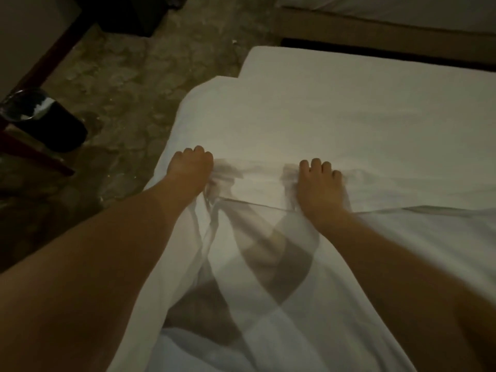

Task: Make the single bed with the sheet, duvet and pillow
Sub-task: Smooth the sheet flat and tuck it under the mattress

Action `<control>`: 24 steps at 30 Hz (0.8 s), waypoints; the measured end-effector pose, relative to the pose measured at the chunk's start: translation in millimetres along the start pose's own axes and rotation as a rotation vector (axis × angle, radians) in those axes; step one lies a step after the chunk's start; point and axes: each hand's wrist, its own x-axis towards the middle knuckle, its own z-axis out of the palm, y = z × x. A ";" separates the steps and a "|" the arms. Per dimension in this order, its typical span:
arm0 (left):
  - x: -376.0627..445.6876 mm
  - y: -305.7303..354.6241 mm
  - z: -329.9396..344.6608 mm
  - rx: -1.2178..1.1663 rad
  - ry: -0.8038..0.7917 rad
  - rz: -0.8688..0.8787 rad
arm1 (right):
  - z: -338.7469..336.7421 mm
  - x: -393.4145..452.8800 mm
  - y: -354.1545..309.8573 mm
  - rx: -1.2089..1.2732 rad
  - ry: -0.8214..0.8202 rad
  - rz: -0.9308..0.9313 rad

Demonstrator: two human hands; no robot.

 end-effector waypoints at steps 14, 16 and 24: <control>-5.5 23.5 -22.1 -0.041 0.172 0.396 | -32.5 -57.3 -49.3 -0.040 0.213 0.205; -18.7 26.1 -22.0 0.051 0.265 0.648 | -39.6 -73.0 -62.4 -0.021 0.178 0.275; -44.2 24.9 -33.7 0.218 0.258 0.909 | -60.9 -123.6 -120.0 0.144 0.155 0.463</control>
